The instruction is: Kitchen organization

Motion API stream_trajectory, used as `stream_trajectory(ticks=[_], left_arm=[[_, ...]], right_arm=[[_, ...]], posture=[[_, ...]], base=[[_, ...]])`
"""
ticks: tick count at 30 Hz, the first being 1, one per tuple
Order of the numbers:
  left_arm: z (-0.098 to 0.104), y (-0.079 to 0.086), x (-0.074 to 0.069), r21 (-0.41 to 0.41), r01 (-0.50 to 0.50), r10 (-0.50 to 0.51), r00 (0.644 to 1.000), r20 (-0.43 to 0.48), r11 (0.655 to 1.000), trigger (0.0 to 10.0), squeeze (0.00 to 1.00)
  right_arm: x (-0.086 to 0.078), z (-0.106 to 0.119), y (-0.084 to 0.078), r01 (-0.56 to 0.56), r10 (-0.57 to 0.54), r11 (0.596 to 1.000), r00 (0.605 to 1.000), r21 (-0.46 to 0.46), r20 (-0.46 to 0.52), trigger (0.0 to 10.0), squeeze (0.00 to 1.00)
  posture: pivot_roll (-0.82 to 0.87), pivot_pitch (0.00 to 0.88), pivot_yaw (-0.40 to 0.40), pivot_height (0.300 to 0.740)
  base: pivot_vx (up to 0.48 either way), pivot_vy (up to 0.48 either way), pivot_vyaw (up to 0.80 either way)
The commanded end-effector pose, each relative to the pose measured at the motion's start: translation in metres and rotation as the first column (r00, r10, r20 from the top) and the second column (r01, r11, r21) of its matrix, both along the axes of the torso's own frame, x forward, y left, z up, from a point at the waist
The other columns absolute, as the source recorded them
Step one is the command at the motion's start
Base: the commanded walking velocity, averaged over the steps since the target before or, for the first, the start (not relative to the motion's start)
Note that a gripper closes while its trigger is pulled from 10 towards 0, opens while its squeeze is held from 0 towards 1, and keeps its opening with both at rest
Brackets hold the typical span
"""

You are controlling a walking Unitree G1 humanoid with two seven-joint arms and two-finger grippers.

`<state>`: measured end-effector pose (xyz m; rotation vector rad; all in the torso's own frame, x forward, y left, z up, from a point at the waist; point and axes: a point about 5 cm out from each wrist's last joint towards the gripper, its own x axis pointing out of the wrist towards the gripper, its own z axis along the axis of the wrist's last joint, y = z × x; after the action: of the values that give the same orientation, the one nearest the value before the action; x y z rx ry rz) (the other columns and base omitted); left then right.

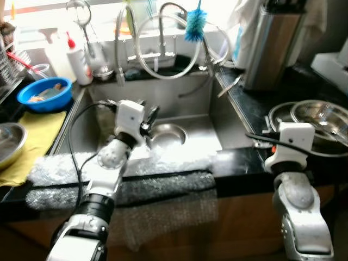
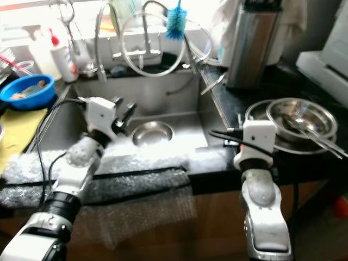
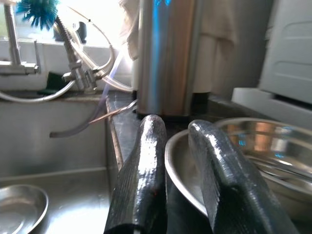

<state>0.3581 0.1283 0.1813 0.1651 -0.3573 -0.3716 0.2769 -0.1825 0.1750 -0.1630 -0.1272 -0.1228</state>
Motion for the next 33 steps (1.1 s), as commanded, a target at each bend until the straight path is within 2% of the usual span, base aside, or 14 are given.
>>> stream_trajectory(ticks=[1,8,10,11,12,19,20,21,22,28,29,30,33], left_arm=[[0.003,0.005,0.001,-0.007,-0.008,0.008,1.000,0.007,1.000,10.0,0.00],[0.002,0.006,0.002,-0.004,-0.013,0.013,1.000,0.002,1.000,10.0,0.00],[0.002,0.006,0.002,-0.005,-0.013,0.013,1.000,-0.002,1.000,10.0,0.00],[0.002,0.006,0.002,-0.005,-0.013,0.013,1.000,-0.002,1.000,10.0,0.00],[0.001,0.006,0.002,-0.005,-0.013,0.013,1.000,-0.004,1.000,10.0,0.00],[-0.001,0.005,0.001,-0.005,-0.009,0.009,1.000,-0.013,1.000,10.0,0.00],[-0.001,0.005,0.001,-0.005,-0.009,0.009,1.000,-0.014,1.000,10.0,0.00],[-0.001,0.005,0.001,-0.005,-0.010,0.010,1.000,-0.014,1.000,10.0,0.00],[-0.001,0.005,0.001,-0.006,-0.010,0.010,1.000,-0.015,1.000,10.0,0.00],[-0.001,0.005,0.001,-0.007,-0.010,0.010,1.000,-0.016,1.000,10.0,0.00],[-0.002,0.004,0.001,-0.007,-0.008,0.008,1.000,-0.018,1.000,10.0,0.00],[-0.002,0.004,0.000,-0.007,-0.007,0.007,1.000,-0.019,1.000,10.0,0.00],[-0.003,0.003,-0.001,-0.006,-0.003,0.003,1.000,-0.020,1.000,10.0,0.00]], right_arm=[[0.000,0.005,0.003,-0.007,0.007,1.000,1.000,-0.002,0.020,10.0,0.00],[-0.001,0.008,0.005,-0.007,0.008,1.000,0.999,-0.016,0.031,10.0,0.00],[-0.003,0.014,0.003,0.021,-0.017,0.997,0.998,-0.074,0.056,10.0,0.00],[-0.003,0.014,0.003,0.021,-0.017,0.997,0.998,-0.074,0.056,10.0,0.00],[-0.006,0.015,-0.001,0.049,-0.043,0.994,0.997,-0.099,0.061,10.0,0.00],[-0.017,0.016,-0.020,0.151,-0.145,0.984,0.987,-0.097,0.069,10.0,0.00],[-0.018,0.017,-0.021,0.162,-0.155,0.981,0.985,-0.103,0.074,10.0,0.12],[-0.019,0.019,-0.022,0.174,-0.166,0.980,0.983,-0.101,0.084,10.0,0.72],[-0.020,0.020,-0.023,0.183,-0.174,0.978,0.980,-0.098,0.094,10.0,1.00],[-0.022,0.024,-0.024,0.210,-0.196,0.969,0.974,-0.132,0.115,10.0,1.00],[-0.022,0.024,-0.023,0.207,-0.191,0.970,0.974,-0.130,0.120,10.0,0.84],[-0.022,0.024,-0.023,0.206,-0.190,0.970,0.974,-0.131,0.123,10.0,0.00],[-0.021,0.021,-0.026,0.219,-0.206,0.968,0.972,-0.123,0.110,10.0,0.00]], posture=[[-0.23,0.000,0.046,0.740],[-0.23,0.000,0.049,0.740],[-0.23,0.000,0.053,0.740],[-0.23,0.000,0.053,0.740],[-0.24,0.000,0.056,0.740],[-0.24,0.000,0.061,0.740],[-0.24,0.000,0.061,0.740],[-0.24,0.000,0.062,0.740],[-0.24,0.000,0.063,0.740],[-0.24,0.000,0.067,0.740],[-0.23,0.000,0.068,0.740],[-0.23,0.000,0.068,0.740],[-0.23,0.000,0.070,0.740]], base=[[0.000,0.000,0.00],[0.000,0.000,0.00],[0.000,0.000,0.00],[0.000,0.000,0.00],[0.000,0.000,0.00],[0.000,0.000,0.00],[0.000,0.000,0.00],[0.000,0.000,0.00],[0.000,0.000,0.00],[0.000,0.000,0.00],[0.000,0.000,0.00],[0.000,0.000,0.00],[0.000,0.000,0.00]])
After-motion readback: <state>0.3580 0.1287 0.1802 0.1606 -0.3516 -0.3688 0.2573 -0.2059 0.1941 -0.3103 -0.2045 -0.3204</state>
